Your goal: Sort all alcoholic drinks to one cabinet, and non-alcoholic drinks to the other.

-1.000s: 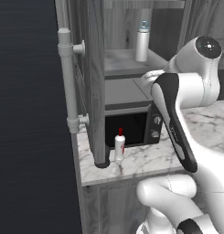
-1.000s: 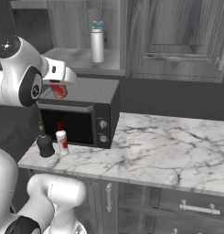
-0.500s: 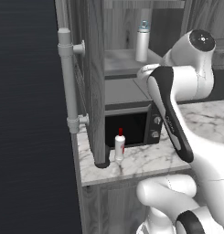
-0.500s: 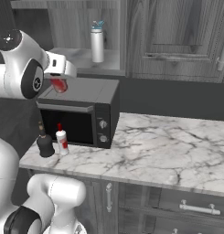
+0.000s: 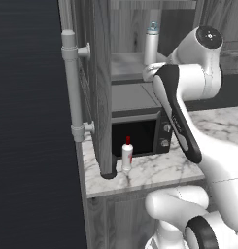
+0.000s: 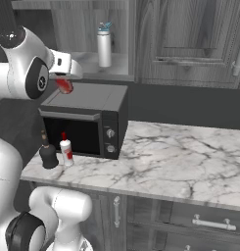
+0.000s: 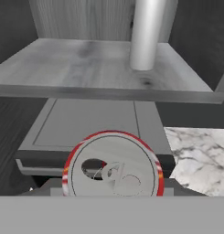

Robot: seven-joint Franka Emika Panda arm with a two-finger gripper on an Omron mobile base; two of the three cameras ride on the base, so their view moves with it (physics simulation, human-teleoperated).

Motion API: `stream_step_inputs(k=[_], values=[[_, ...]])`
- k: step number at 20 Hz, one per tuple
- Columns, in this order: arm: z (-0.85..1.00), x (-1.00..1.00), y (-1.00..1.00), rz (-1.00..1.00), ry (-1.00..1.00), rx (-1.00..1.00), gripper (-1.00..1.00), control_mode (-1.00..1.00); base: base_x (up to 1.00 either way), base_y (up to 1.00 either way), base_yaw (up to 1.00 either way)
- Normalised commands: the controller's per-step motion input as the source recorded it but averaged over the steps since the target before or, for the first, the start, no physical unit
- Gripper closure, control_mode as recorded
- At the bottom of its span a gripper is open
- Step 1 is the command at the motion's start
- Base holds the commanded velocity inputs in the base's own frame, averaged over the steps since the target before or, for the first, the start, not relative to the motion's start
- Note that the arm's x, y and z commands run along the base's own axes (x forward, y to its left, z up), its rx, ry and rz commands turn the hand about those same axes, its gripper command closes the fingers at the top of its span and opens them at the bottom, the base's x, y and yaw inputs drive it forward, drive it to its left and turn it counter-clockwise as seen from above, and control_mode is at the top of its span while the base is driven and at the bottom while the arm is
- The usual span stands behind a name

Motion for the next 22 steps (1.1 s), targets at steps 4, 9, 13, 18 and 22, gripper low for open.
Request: stream_step_inputs(k=[4,9,13,18,22], values=[[0.11,0.14,0.04,0.00,-0.01,0.00,1.00,-1.00,0.00,0.00,0.00],[0.08,0.16,0.04,0.00,-0.03,0.00,1.00,-1.00,0.00,0.00,0.00],[0.05,0.16,0.05,0.00,-0.03,0.00,1.00,-1.00,0.00,0.00,0.00],[0.04,0.17,0.04,0.00,-0.03,0.00,1.00,-1.00,0.00,0.00,0.00],[0.06,0.17,0.03,0.00,-0.03,0.00,1.00,-1.00,0.00,0.00,0.00]])
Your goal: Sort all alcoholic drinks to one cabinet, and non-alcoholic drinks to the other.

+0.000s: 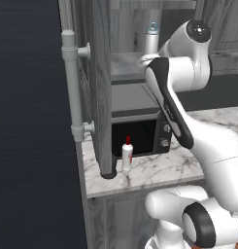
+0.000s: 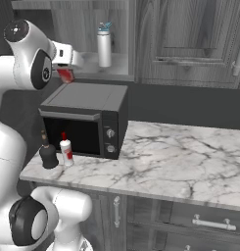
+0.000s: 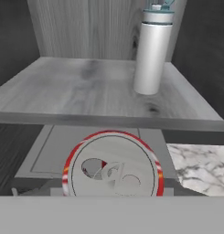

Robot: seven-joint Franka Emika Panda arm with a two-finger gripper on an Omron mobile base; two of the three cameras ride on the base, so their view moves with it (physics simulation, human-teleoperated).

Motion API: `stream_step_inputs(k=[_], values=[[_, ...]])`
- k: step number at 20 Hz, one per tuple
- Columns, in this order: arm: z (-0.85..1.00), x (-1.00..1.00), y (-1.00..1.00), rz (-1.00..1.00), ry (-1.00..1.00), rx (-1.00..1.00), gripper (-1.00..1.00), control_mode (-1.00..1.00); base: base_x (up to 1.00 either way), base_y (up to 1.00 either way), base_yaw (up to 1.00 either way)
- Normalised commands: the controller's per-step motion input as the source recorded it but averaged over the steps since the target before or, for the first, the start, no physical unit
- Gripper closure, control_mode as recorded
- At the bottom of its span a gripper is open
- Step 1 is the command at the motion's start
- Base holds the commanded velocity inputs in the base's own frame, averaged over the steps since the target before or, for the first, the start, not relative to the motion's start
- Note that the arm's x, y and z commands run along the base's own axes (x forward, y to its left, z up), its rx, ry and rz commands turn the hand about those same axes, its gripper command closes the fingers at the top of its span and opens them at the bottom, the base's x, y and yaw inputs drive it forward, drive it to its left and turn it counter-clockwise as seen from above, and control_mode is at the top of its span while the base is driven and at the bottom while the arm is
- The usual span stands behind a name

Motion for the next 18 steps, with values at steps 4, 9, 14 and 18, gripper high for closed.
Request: stream_step_inputs(k=[4,9,14,18], values=[[0.05,0.19,0.05,0.00,0.00,0.00,1.00,-1.00,0.00,0.00,0.00],[0.03,0.22,0.05,0.00,0.00,0.00,1.00,-1.00,0.00,0.00,0.00],[0.00,0.26,0.06,0.00,0.00,0.00,1.00,-1.00,0.00,0.00,0.00],[0.00,0.27,0.06,0.00,0.00,0.00,1.00,-1.00,0.00,0.00,0.00]])
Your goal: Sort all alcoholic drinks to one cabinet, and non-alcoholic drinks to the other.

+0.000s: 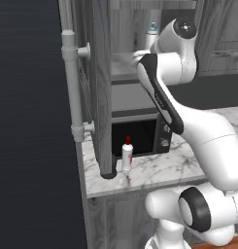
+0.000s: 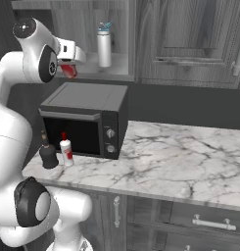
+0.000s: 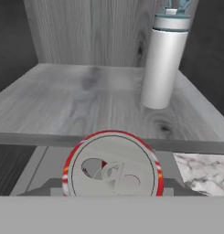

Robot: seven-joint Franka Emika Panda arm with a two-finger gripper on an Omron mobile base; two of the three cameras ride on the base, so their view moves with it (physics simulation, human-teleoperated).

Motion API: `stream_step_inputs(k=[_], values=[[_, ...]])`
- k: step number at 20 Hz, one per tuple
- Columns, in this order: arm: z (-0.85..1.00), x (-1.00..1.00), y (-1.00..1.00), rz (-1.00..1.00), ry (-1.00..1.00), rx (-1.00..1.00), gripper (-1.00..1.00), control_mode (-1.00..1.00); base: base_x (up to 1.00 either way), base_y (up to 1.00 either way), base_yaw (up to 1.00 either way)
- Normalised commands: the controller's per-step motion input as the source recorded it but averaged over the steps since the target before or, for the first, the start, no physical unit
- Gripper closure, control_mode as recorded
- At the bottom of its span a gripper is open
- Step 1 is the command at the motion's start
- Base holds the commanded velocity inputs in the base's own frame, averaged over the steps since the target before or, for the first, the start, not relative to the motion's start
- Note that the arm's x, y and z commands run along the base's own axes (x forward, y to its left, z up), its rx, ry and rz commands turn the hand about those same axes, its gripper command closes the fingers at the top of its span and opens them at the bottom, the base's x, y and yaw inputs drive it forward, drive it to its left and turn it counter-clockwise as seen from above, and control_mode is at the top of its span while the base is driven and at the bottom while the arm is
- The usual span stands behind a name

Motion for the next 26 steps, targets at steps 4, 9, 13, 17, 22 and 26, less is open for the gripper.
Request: stream_step_inputs(k=[4,9,13,17,22,26], values=[[0.00,0.30,0.06,0.00,0.00,0.00,1.00,-1.00,0.00,0.00,0.00],[0.00,0.29,0.04,0.00,0.00,0.00,1.00,-1.00,0.00,0.00,0.00],[0.00,0.28,0.04,0.00,0.00,0.00,1.00,-1.00,0.00,0.00,0.00],[0.00,0.28,0.04,0.00,0.00,0.00,1.00,-1.00,0.00,0.00,0.00],[0.00,0.29,0.05,0.00,0.00,0.00,1.00,-1.00,0.00,0.00,0.00],[-0.01,0.29,0.06,0.00,0.00,0.00,1.00,-1.00,0.00,0.00,0.00]])
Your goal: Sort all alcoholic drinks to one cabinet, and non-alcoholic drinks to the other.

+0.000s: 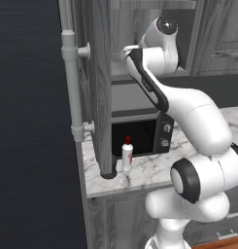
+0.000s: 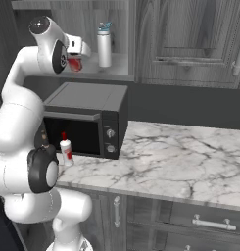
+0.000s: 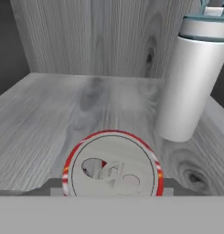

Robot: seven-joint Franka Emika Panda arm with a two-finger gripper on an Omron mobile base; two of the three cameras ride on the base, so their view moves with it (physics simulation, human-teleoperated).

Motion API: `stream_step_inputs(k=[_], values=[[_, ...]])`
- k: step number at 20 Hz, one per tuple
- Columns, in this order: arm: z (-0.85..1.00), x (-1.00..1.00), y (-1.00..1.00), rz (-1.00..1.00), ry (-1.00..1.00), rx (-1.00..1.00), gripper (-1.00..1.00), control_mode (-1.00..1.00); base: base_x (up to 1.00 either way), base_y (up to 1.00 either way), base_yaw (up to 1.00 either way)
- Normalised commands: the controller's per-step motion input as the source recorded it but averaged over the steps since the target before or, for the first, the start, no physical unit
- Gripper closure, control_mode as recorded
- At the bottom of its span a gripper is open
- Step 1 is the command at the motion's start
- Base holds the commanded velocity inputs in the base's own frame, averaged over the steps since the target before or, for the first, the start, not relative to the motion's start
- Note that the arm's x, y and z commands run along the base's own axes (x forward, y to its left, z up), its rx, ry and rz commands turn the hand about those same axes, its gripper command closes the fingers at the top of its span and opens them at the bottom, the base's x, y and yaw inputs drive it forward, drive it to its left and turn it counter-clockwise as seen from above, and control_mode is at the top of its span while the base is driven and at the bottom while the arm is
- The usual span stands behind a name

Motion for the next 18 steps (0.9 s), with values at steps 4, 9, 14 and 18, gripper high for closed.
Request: stream_step_inputs(k=[4,9,14,18], values=[[-0.03,0.28,0.07,0.00,0.00,0.00,1.00,-1.00,0.00,0.00,0.00],[-0.05,0.28,0.07,0.00,0.00,0.00,1.00,-1.00,0.00,0.00,0.00],[-0.05,0.28,0.07,0.00,0.00,0.00,1.00,-1.00,0.00,0.00,0.00],[-0.06,0.27,0.06,0.00,0.00,0.00,1.00,-1.00,0.00,0.00,0.00]])
